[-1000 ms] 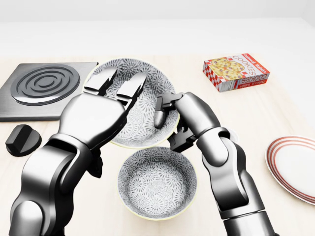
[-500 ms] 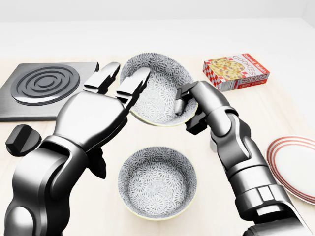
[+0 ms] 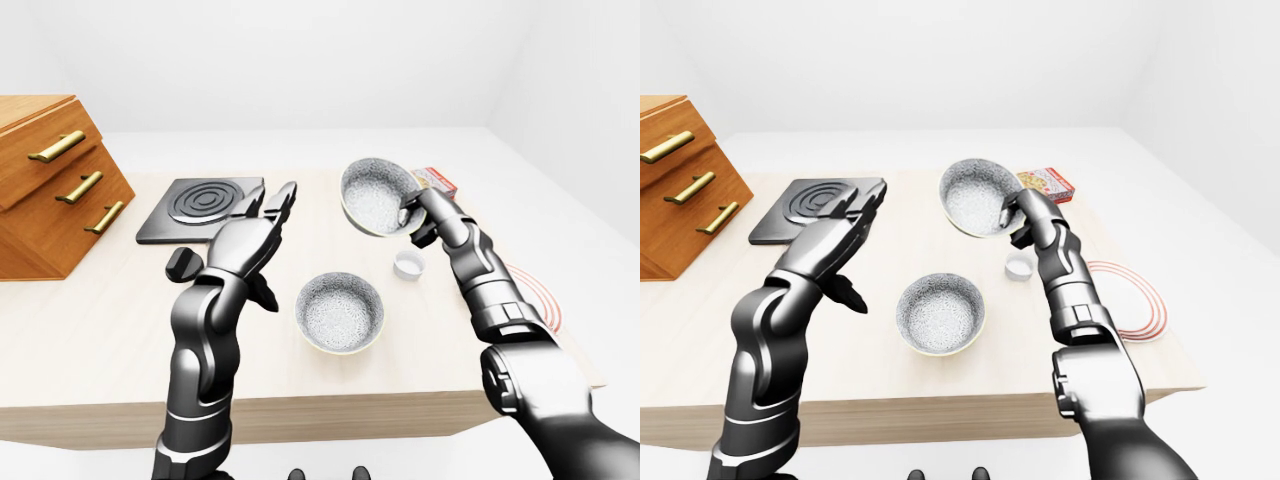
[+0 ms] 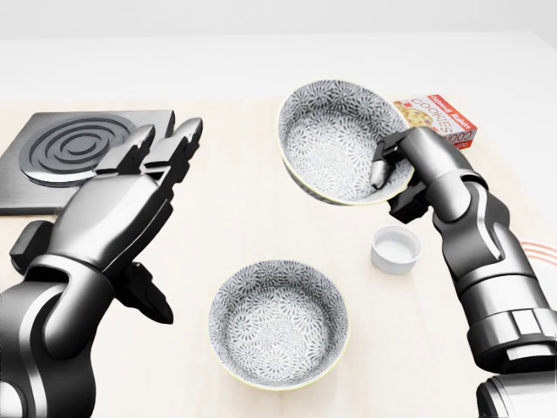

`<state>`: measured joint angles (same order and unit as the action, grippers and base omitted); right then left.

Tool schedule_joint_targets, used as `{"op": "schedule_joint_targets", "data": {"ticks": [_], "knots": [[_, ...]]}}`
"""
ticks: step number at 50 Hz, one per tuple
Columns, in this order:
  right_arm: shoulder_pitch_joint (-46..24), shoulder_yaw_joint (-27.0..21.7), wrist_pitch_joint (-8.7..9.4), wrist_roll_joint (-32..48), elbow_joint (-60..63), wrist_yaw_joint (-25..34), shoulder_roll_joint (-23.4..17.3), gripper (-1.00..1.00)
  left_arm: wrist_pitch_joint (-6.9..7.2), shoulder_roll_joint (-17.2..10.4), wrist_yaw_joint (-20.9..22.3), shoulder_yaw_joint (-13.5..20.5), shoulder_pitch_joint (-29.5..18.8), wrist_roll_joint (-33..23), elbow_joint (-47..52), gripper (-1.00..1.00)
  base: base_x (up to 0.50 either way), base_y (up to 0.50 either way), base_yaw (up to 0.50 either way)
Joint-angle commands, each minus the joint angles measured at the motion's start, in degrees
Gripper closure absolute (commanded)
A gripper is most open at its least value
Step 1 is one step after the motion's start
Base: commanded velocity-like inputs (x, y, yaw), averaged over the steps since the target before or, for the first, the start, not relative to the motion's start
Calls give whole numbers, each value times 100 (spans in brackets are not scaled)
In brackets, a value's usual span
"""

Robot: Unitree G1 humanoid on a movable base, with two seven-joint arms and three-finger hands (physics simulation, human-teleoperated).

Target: Pick the akita bowl from table center and place it on the plate.

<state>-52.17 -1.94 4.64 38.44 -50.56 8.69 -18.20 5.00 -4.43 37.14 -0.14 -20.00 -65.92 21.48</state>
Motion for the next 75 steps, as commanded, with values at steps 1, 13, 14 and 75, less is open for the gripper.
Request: {"op": "schedule_joint_targets", "data": {"ticks": [1,13,14,75], "knots": [[377,-345,36,-635,696,179,-439,100,0,41,-464,-119,415,482,-180,-100,0,0,0],[1189,-722,36,-448,1654,671,-948,100,0,60,-623,-203,449,713,-279,-100,0,0,0],[1227,-749,36,-442,1689,694,-982,100,0,59,-638,-201,454,725,-288,-100,0,0,0],[2782,-1661,36,-956,1151,773,-2209,100,0,-367,-976,136,40,1296,-1101,-100,0,0,0]]}}
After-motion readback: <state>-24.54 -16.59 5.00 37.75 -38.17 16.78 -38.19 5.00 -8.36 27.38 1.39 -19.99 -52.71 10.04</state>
